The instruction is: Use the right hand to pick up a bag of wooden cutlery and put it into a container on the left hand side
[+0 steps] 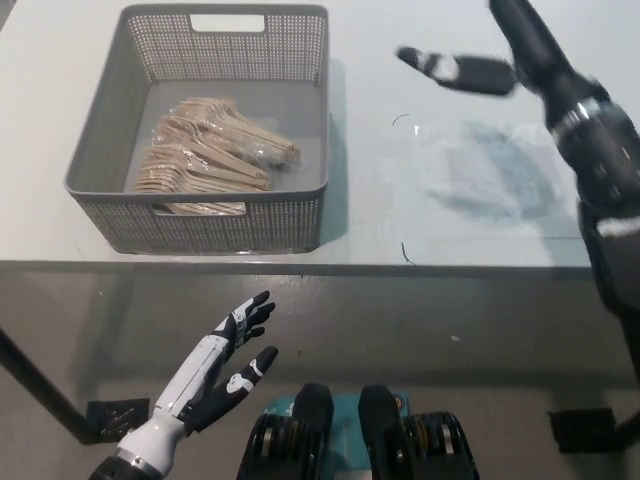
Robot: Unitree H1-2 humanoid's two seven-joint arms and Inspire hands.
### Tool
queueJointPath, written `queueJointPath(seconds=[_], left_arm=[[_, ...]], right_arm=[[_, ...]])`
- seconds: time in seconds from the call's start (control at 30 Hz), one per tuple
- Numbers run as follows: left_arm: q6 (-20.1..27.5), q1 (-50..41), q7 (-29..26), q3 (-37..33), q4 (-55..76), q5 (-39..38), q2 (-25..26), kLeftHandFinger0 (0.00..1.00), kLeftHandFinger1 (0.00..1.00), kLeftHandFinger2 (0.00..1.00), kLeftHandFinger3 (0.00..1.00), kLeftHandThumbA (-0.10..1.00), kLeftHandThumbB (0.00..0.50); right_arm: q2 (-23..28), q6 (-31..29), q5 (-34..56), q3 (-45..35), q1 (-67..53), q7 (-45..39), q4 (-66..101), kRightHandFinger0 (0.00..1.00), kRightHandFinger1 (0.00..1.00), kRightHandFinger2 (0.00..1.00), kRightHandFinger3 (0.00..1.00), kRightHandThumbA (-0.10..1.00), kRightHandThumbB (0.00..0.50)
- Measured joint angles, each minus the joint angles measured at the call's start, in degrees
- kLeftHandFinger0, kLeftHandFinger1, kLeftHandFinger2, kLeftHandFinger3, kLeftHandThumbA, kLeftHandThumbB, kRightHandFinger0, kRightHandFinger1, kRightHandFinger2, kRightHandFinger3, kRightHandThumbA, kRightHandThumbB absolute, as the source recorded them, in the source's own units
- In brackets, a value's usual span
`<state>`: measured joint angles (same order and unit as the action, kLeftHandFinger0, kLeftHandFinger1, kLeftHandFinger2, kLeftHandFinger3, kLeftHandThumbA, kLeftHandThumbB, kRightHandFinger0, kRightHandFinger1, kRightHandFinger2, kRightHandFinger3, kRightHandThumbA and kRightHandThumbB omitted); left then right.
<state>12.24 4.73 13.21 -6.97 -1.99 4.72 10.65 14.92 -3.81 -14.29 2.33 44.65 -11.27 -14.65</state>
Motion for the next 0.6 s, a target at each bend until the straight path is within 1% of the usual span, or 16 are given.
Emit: queueJointPath(seconds=[0.03, 0.07, 0.1, 0.13, 0.17, 0.27, 0.3, 0.37, 0.43, 0.5, 0.53, 0.57, 0.6], left_arm=[[0.0, 0.0, 0.0, 0.0, 0.0, 0.0, 0.0, 1.0, 1.0, 1.0, 1.0, 0.81, 0.218], [0.0, 0.0, 0.0, 0.0, -0.1, 0.0, 0.0, 1.0, 1.0, 1.0, 1.0, 0.81, 0.218], [0.0, -0.1, 0.0, 0.0, -0.1, 0.0, 0.0, 1.0, 1.0, 1.0, 1.0, 0.82, 0.217], [0.0, -0.1, 0.0, 0.0, -0.1, 0.0, 0.0, 1.0, 1.0, 1.0, 1.0, 0.82, 0.206], [0.0, -0.1, 0.0, 0.0, -0.1, 0.0, 0.0, 1.0, 1.0, 1.0, 1.0, 0.82, 0.199], [0.0, -0.3, 0.0, 0.1, -0.2, 0.0, 0.0, 1.0, 1.0, 1.0, 1.0, 0.83, 0.194], [0.0, -0.4, 0.0, 0.1, -0.2, 0.0, 0.0, 1.0, 1.0, 1.0, 1.0, 0.83, 0.195], [0.0, -0.7, 0.0, 0.1, -0.2, 0.0, -0.1, 1.0, 1.0, 1.0, 1.0, 0.83, 0.189], [0.0, -1.4, 0.0, 0.1, -0.2, 0.0, -0.1, 1.0, 1.0, 1.0, 1.0, 0.81, 0.168], [0.0, -1.9, 0.0, 0.1, -0.2, 0.0, -0.1, 1.0, 1.0, 1.0, 1.0, 0.81, 0.162], [0.1, -2.5, 0.0, 0.1, -0.2, 0.0, -0.1, 1.0, 1.0, 1.0, 1.0, 0.83, 0.149], [0.1, -3.0, 0.0, 0.1, -0.2, 0.0, -0.1, 1.0, 1.0, 1.0, 1.0, 0.82, 0.156], [0.1, -3.3, 0.0, 0.2, -0.3, 0.0, -0.1, 1.0, 1.0, 1.0, 1.0, 0.81, 0.148]], right_arm=[[0.1, 0.4, 0.9, -0.6, -2.0, -0.1, 2.1, 1.0, 1.0, 1.0, 1.0, 0.81, 0.335], [0.1, 0.7, 1.5, -1.0, -3.5, -0.2, 3.6, 1.0, 1.0, 1.0, 1.0, 0.82, 0.325], [0.1, 1.0, 2.5, -1.6, -6.1, -0.2, 6.3, 1.0, 1.0, 1.0, 1.0, 0.8, 0.282], [0.1, 1.3, 3.5, -1.9, -7.9, -0.3, 8.2, 1.0, 1.0, 1.0, 1.0, 0.76, 0.279], [0.1, 1.6, 4.2, -2.1, -9.8, -0.3, 10.0, 1.0, 1.0, 1.0, 1.0, 0.75, 0.292], [0.1, 2.5, 7.5, -2.7, -15.9, -0.6, 15.5, 1.0, 1.0, 1.0, 1.0, 0.81, 0.31], [0.0, 2.7, 8.5, -2.8, -17.5, -0.6, 16.9, 1.0, 1.0, 1.0, 1.0, 0.81, 0.309], [-0.1, 3.0, 10.7, -3.1, -21.5, -0.8, 19.5, 1.0, 1.0, 1.0, 1.0, 0.81, 0.279], [-0.2, 3.3, 13.2, -3.4, -26.0, -1.3, 21.7, 1.0, 1.0, 1.0, 1.0, 0.8, 0.285], [-0.4, 3.4, 14.4, -3.6, -28.2, -1.5, 22.5, 1.0, 1.0, 1.0, 1.0, 0.89, 0.229], [-1.0, 3.4, 16.1, -3.9, -31.3, -1.7, 23.1, 1.0, 1.0, 1.0, 1.0, 0.82, 0.163], [-1.5, 3.4, 17.3, -3.9, -33.5, -1.8, 23.3, 1.0, 1.0, 1.0, 1.0, 0.95, 0.231], [-2.1, 3.4, 18.3, -4.0, -35.2, -1.9, 23.3, 1.0, 1.0, 1.0, 1.0, 0.99, 0.238]])
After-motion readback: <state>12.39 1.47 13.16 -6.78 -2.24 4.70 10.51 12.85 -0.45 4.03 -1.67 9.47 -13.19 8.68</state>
